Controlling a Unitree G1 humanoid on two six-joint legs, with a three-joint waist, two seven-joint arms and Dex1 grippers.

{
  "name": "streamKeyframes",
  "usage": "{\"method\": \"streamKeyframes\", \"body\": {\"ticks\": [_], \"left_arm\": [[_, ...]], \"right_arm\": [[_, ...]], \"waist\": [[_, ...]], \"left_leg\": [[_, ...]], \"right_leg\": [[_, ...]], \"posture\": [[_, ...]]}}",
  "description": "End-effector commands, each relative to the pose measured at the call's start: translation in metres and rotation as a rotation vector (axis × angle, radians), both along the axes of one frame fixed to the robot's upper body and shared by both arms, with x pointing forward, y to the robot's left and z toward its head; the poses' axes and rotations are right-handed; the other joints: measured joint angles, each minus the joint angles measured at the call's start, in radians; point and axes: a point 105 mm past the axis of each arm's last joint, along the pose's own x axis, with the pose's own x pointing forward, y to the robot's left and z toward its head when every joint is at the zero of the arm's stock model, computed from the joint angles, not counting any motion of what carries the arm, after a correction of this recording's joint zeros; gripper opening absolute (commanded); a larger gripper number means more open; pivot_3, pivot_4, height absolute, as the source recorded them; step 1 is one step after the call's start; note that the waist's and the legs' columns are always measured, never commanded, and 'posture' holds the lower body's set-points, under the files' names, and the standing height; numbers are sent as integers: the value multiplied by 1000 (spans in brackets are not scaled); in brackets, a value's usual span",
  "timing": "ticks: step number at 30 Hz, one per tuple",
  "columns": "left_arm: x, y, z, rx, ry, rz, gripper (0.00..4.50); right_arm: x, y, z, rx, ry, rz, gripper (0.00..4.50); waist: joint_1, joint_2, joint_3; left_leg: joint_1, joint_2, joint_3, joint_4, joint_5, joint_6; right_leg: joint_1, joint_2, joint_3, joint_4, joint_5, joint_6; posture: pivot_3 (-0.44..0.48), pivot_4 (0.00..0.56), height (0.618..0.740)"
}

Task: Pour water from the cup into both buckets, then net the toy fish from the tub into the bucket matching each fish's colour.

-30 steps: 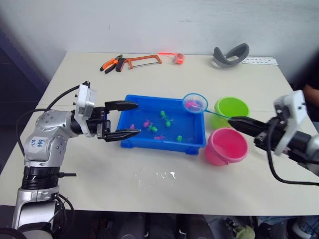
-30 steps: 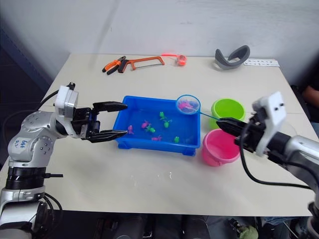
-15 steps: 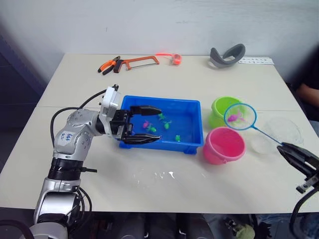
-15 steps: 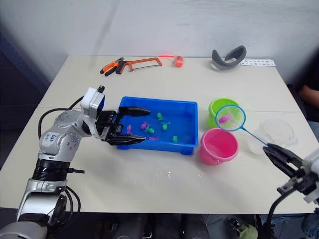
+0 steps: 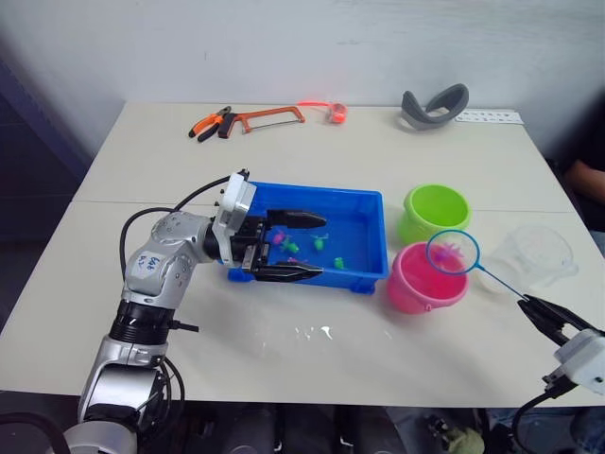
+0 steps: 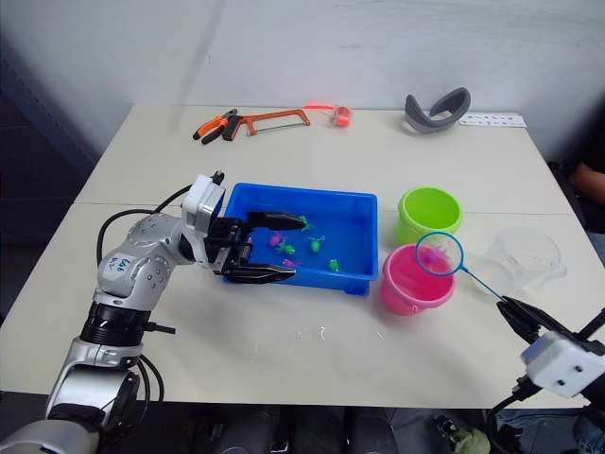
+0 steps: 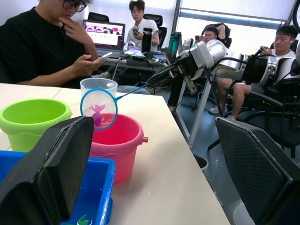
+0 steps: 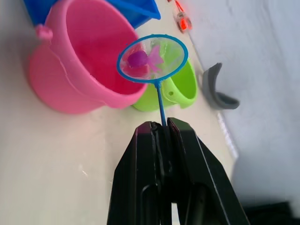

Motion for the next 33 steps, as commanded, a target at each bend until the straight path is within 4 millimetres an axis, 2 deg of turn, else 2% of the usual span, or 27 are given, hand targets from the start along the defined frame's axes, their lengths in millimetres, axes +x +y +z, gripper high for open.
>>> {"method": "streamKeyframes", "body": {"ticks": [1,3,5,8,12,14,16,20,24,28,31,33], "left_arm": [[-6,-3,3,-7,-15,-5,4486],[-5,-2,2,-9,-14,2,4486],[-4,-1,1,-9,-13,8,4486],[-4,-1,1,-13,-13,15,4486],[-3,0,-1,-21,-10,18,4486],[-3,1,-3,-21,-6,21,4486],[-3,4,-6,-16,-2,29,4486],[0,18,-6,-4,-2,53,4486],[2,36,0,-12,1,95,4486],[3,61,1,4,9,168,4486],[7,81,-1,29,2,247,4486],[10,94,-4,54,-6,298,4486]], "right_arm": [[-5,0,4,-198,-130,40,0],[-7,-5,0,-279,-164,25,0],[-8,-11,-5,-286,-162,9,0],[-11,-11,-4,-325,-217,15,0],[-12,-15,-9,-291,-204,-10,0],[-13,-13,-10,-193,-178,-27,0],[-15,-2,-8,-39,-141,-9,0],[-12,12,11,213,-92,3,0],[-5,27,35,355,-52,69,0],[15,48,58,591,97,166,0],[31,63,70,654,255,229,0],[49,70,75,602,328,234,0]], "waist": [[1,0,0],[2,0,0],[1,0,0],[0,0,0],[0,0,0],[0,0,0],[0,0,0],[-2,1,1],[-4,1,1],[-3,1,1],[-6,2,1],[-3,1,1]], "left_leg": [[0,0,0,0,0,0],[0,0,0,0,0,0],[0,0,0,0,0,-1],[1,0,0,0,0,-1],[1,0,0,0,1,-1],[1,0,0,0,1,-1],[3,1,-2,0,1,-1],[15,1,-2,-3,0,-2],[16,2,-2,-2,-1,-2],[16,2,-3,-2,-1,-2],[16,2,-3,-2,-2,-1],[15,2,-4,-1,-2,-1]], "right_leg": [[0,0,0,0,0,0],[0,0,0,0,0,0],[0,0,0,0,0,0],[1,0,0,0,0,-1],[1,0,0,0,-1,-1],[1,0,0,0,-1,-1],[4,0,-1,-1,-1,-1],[15,0,0,-4,-1,-2],[15,-7,0,-3,-2,-4],[15,-8,-2,-2,-3,-5],[14,-10,-4,-2,-3,-5],[15,-11,-5,-3,-3,-5]], "posture": [[0,150,740],[0,150,740],[0,150,740],[0,150,740],[0,150,740],[0,150,740],[0,150,740],[0,150,740],[0,150,740],[0,150,740],[0,150,740],[0,150,740]]}}
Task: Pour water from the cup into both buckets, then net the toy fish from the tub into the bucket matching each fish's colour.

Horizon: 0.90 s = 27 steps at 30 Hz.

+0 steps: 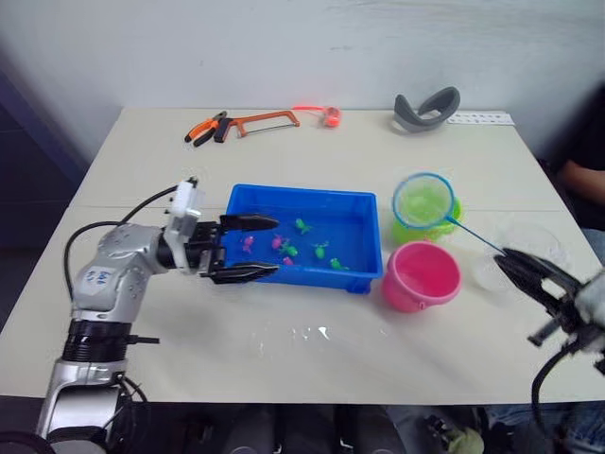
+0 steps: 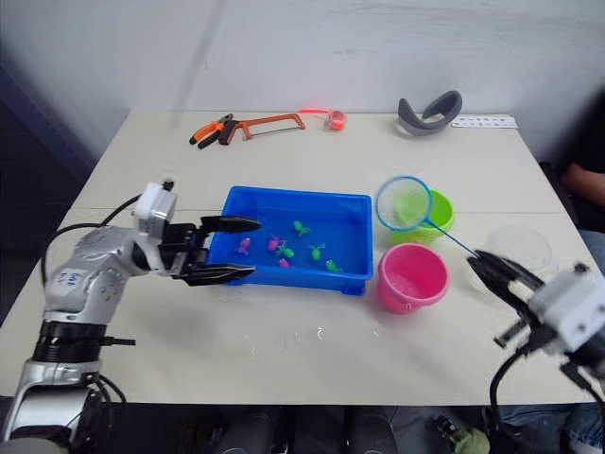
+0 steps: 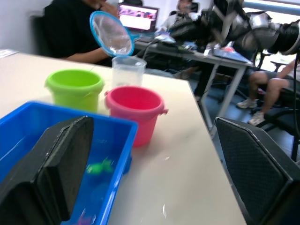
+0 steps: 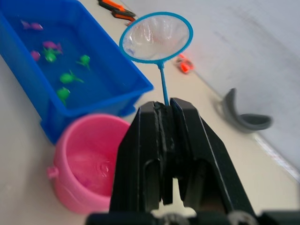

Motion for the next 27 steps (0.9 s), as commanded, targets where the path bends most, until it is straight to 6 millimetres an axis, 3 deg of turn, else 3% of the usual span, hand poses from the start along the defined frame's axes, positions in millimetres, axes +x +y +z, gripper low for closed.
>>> {"method": "streamKeyframes", "body": {"ticks": [1,6,13,20,27], "left_arm": [[2,22,4,26,-49,76,4486],[4,40,-1,37,-70,182,4486],[-7,70,-12,67,-72,330,4486],[-21,95,-17,60,-55,460,4486],[-32,118,-20,61,-51,564,4486]], "right_arm": [[20,14,6,-22,140,65,0],[58,37,10,-120,214,110,0],[83,68,-7,-168,296,165,0],[85,100,-13,-113,348,238,0],[80,109,-19,-161,322,267,0]], "waist": [[0,0,0],[1,0,0],[-7,0,0],[-8,0,0],[-15,0,0]], "left_leg": [[0,0,0,0,0,0],[-4,-1,-1,1,-1,2],[-8,-1,-1,0,-4,3],[-8,-1,-2,1,-4,3],[-8,-1,-2,1,-4,2]], "right_leg": [[0,0,0,0,0,0],[-2,-3,-3,-2,0,0],[-2,-2,-7,-4,0,1],[-2,-3,-7,-2,1,1],[-3,-3,-7,-3,1,1]], "posture": [[0,150,740],[0,150,740],[0,150,740],[0,150,740],[0,150,740]]}}
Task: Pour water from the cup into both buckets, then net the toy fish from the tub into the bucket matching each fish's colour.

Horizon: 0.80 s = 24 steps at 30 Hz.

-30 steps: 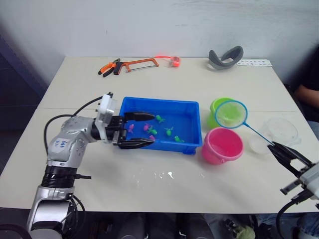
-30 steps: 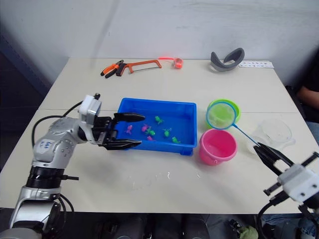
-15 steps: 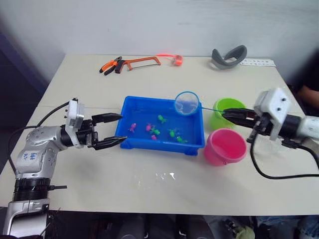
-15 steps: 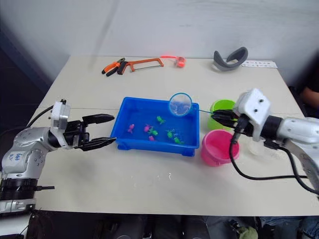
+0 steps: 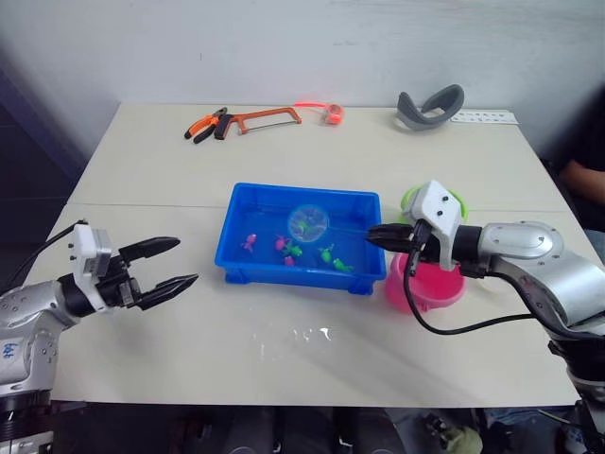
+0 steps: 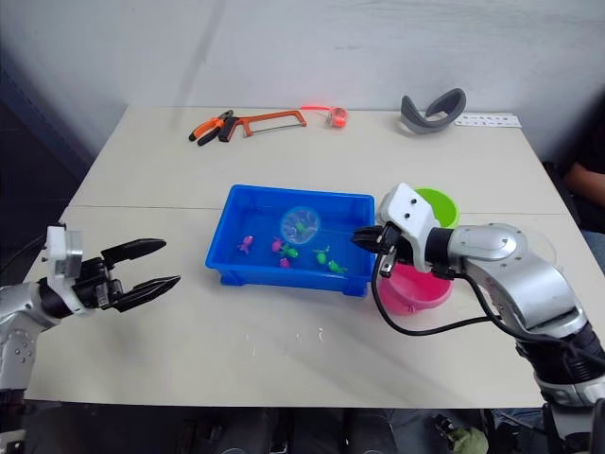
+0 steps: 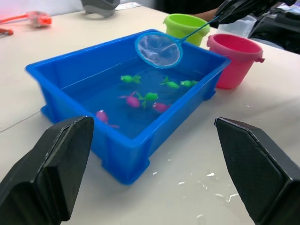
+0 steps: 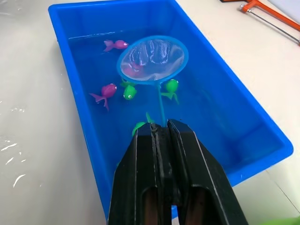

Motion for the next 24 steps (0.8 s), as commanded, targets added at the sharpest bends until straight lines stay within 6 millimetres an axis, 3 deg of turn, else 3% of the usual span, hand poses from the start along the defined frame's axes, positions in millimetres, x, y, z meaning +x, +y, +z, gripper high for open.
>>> {"method": "streamKeyframes", "body": {"ticks": [1,3,13,24], "left_arm": [[-4,13,17,3,-67,44,4486],[-4,16,15,8,-45,42,4486],[3,-12,23,31,19,-128,4486],[4,-19,24,54,17,-164,4486]], "right_arm": [[-6,6,7,-37,-69,41,0],[-3,10,5,-44,-83,41,0],[9,31,-7,-117,-158,92,0],[10,41,-17,-157,-156,116,0]], "waist": [[-2,0,0],[-6,0,0],[-10,0,0],[-13,0,0]], "left_leg": [[0,0,0,0,0,0],[0,0,0,0,0,0],[0,0,1,-1,0,-1],[0,0,2,-1,0,-1]], "right_leg": [[0,0,0,0,0,0],[0,0,0,0,0,0],[-2,0,1,2,0,0],[-2,1,1,2,0,0]], "posture": [[0,150,740],[0,150,740],[0,150,740],[0,150,740]]}}
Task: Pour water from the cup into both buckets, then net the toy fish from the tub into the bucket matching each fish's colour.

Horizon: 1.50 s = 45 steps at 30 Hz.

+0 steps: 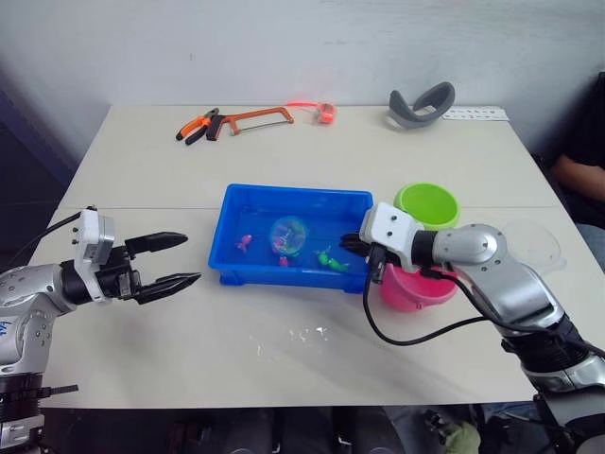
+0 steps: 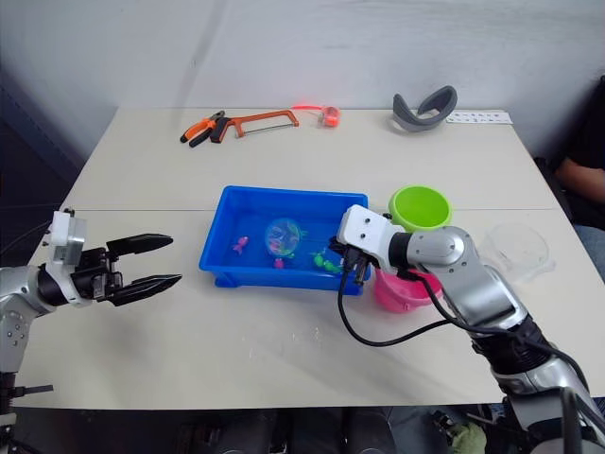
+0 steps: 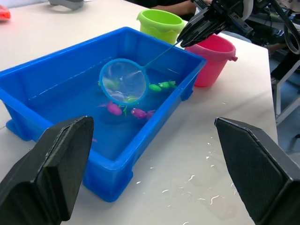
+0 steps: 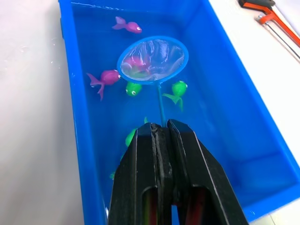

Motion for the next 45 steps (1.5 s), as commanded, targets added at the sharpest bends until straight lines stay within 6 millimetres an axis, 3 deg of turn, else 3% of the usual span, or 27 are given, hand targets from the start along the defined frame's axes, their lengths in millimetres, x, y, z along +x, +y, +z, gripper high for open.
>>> {"method": "streamKeyframes", "body": {"ticks": [1,25,31,39,45], "left_arm": [[-2,-2,9,17,-36,-19,4486],[1,-10,9,10,-39,-43,4486],[2,-9,9,5,-38,-41,4486],[2,-10,7,-3,-39,-37,4486],[2,-11,8,-4,-41,-38,4486]], "right_arm": [[-2,1,4,-16,-32,14,0],[9,-16,-19,-173,-103,-9,0],[-3,-4,-16,-146,-115,107,0],[-5,-3,-11,-157,-101,151,0],[-3,0,1,-6,36,114,0]], "waist": [[0,0,0],[1,0,0],[1,0,0],[1,0,0],[1,0,0]], "left_leg": [[0,0,0,0,0,0],[0,0,0,0,0,0],[0,0,0,0,0,0],[0,0,0,0,0,0],[0,0,0,0,0,0]], "right_leg": [[0,0,0,0,0,0],[0,0,0,0,0,0],[0,0,0,0,0,0],[0,0,0,0,0,0],[0,0,0,0,0,0]], "posture": [[0,150,740],[0,150,740],[0,150,740],[0,150,740],[0,150,740]]}}
